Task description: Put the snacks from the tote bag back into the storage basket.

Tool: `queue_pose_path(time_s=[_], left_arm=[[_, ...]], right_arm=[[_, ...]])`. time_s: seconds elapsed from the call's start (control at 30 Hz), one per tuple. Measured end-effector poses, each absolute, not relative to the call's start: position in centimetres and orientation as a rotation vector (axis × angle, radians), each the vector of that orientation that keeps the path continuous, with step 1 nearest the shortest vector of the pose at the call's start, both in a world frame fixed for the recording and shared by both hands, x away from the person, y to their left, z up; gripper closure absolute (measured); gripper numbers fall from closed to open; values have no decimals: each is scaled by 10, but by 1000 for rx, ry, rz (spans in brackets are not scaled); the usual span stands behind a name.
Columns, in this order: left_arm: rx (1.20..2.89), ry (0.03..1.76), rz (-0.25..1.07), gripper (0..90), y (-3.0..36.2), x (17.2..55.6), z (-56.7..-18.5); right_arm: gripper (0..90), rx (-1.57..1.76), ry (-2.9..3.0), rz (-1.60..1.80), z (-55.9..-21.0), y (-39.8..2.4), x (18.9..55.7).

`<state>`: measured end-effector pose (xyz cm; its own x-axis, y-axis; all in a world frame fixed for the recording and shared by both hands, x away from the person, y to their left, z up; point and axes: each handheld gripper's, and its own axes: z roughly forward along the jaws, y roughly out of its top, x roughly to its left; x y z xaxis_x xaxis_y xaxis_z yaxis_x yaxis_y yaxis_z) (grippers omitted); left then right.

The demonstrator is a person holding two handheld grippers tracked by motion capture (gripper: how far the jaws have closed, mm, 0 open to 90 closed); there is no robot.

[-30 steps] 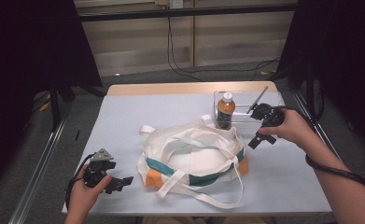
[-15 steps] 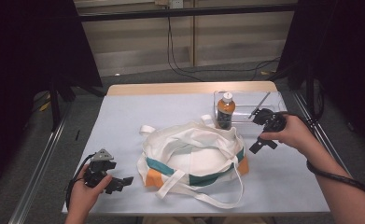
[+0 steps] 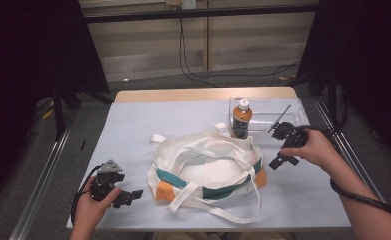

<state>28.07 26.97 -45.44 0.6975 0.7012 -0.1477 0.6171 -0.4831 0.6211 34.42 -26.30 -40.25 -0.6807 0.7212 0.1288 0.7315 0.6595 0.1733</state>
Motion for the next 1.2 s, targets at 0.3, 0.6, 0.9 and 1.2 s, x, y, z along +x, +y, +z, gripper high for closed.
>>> queue_pose_path(time_s=[0.3, 0.6, 0.9, 1.2], left_arm=[[2248, 1005, 164, 44, 268, 281, -455], [2254, 1002, 164, 44, 267, 281, -456], [2265, 1004, 162, 44, 267, 281, -456], [2264, 1005, 164, 44, 266, 281, -456]], right_arm=[[89, -1229, -2816, -341, -409, -266, 339], [89, -1239, -2826, -343, -415, -268, 334], [89, -1247, -2821, -344, -421, -270, 329], [89, -1252, -2825, -366, -427, -273, 323]])
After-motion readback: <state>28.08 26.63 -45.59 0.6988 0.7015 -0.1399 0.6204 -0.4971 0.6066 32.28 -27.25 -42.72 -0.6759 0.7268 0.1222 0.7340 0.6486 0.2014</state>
